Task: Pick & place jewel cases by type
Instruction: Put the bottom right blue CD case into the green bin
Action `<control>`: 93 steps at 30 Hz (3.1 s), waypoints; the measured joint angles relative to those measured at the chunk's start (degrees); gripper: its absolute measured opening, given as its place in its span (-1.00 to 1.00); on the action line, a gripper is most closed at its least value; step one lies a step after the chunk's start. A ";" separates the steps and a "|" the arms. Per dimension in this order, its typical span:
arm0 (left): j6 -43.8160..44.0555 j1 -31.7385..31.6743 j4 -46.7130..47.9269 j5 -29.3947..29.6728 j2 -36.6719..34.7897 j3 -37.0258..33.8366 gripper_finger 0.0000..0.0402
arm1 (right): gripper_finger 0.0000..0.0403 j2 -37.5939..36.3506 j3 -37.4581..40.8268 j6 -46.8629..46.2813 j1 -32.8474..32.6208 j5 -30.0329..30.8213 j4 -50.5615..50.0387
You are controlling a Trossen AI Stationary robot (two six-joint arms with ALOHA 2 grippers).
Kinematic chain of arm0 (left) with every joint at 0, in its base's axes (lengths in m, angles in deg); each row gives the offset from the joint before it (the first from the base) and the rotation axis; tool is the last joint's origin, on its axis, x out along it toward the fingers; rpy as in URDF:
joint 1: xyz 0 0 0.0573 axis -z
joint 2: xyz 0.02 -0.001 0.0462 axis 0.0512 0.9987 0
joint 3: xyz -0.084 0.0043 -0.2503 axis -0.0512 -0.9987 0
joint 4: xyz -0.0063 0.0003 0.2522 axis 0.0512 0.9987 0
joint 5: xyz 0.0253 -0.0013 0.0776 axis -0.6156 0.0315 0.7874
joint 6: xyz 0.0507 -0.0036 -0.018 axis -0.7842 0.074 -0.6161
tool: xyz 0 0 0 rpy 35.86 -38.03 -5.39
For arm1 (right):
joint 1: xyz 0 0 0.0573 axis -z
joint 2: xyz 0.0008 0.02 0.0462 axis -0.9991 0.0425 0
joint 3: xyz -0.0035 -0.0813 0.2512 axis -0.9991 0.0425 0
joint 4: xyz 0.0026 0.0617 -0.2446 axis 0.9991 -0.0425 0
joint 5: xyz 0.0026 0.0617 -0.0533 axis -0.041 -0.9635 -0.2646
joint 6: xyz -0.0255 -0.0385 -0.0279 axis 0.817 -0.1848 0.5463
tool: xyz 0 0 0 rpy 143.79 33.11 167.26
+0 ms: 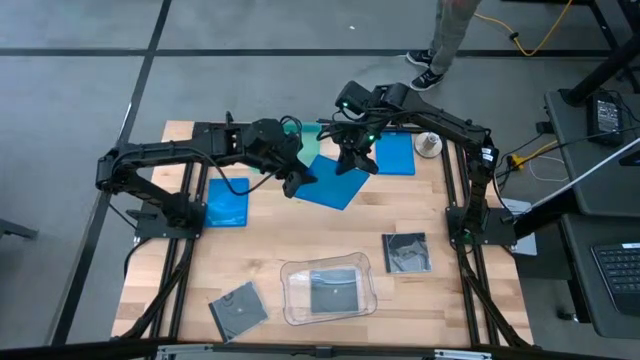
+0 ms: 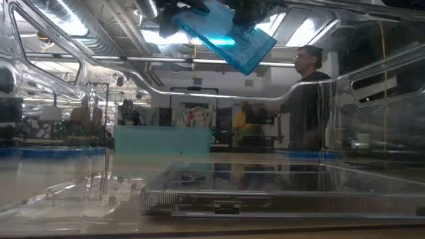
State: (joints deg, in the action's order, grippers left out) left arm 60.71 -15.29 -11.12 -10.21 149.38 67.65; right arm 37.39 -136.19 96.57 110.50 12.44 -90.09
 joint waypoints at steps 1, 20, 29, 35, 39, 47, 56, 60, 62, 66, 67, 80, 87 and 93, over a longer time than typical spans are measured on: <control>0.01 0.00 0.00 0.00 0.00 0.00 -0.53 | -0.77 0.00 0.00 -0.02 0.00 0.14 0.03; -1.53 -0.22 0.02 -0.32 -0.02 0.00 -0.88 | -0.58 -0.11 -2.15 -1.75 1.73 -0.08 -1.79; -1.25 -1.43 0.45 -1.09 -0.44 0.00 -0.88 | -0.47 -0.20 -16.45 -1.78 5.93 17.48 -9.78; -0.96 -5.13 4.33 -0.34 -3.10 0.00 -0.89 | -0.47 -6.91 -14.08 -3.30 9.28 24.95 -8.55; -0.73 -8.93 7.52 0.58 -5.64 -0.01 -0.89 | -0.48 -9.84 -13.99 -4.80 11.82 25.00 -8.60; -0.58 -15.73 10.05 2.00 -10.78 -0.01 -0.89 | -0.48 -17.47 -6.52 -4.44 12.96 17.78 -4.20; -1.02 -21.27 17.27 6.07 -14.45 -0.02 -0.89 | -0.48 -41.69 38.31 -10.14 12.84 20.83 29.93; -0.97 -24.20 19.52 6.77 -14.38 -0.36 -0.89 | -0.48 -51.66 53.94 -12.64 12.26 21.55 43.86; -0.13 -25.96 19.24 6.75 -14.38 -1.26 -0.89 | -0.48 -55.66 58.97 -12.70 11.97 21.58 47.84; 1.35 -30.15 19.39 6.86 -14.39 -3.72 -0.89 | -0.48 -61.32 64.67 -12.16 11.89 21.58 52.63; 2.15 -30.98 19.27 6.86 -14.43 -4.81 -0.89 | -0.48 -62.26 65.47 -12.07 11.89 21.86 53.29; 8.98 -33.86 6.70 3.41 -10.85 -16.37 -0.89 | -0.48 -65.20 66.38 -8.93 11.93 22.45 53.96; 9.51 -33.81 5.14 -0.85 -3.22 -16.41 -0.88 | -0.48 -65.20 66.38 -6.06 11.93 22.45 53.84; 9.93 -33.82 -2.28 -2.95 2.88 -16.41 -0.88 | -0.48 -65.18 66.38 -6.08 11.93 22.47 52.95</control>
State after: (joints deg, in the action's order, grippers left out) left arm 70.65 -49.12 -13.40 -13.15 152.26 51.24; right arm -27.78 -69.81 90.49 122.44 34.91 -37.15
